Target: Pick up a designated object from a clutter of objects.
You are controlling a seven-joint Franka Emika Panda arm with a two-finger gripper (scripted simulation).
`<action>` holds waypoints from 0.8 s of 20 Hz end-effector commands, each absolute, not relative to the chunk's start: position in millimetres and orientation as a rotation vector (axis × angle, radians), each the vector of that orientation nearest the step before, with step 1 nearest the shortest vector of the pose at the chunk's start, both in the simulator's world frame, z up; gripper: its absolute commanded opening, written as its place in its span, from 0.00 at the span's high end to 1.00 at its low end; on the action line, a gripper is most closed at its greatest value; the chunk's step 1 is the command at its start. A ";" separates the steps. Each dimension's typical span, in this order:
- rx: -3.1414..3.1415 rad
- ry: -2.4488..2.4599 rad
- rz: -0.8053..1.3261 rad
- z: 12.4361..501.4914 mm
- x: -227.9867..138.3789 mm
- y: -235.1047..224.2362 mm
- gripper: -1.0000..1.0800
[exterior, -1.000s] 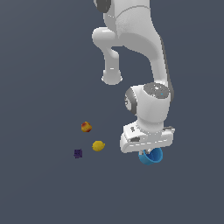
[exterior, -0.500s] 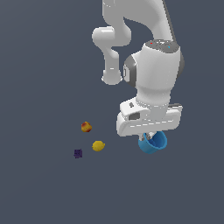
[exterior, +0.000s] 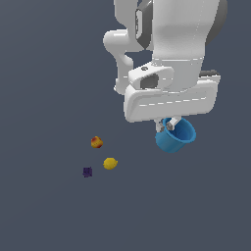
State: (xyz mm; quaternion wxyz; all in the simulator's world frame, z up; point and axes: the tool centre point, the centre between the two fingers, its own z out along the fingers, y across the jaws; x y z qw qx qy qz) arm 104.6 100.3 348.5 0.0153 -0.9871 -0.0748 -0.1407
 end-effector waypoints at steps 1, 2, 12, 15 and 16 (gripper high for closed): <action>-3.070 -0.233 -0.441 374.9 101.2 96.6 1.00; -3.070 -0.233 -0.441 383.6 100.3 95.2 1.00; -3.071 -0.231 -0.441 437.4 96.0 86.3 1.00; -3.071 -0.230 -0.441 442.4 96.2 85.3 1.00; -3.071 -0.230 -0.441 443.0 96.3 85.2 1.00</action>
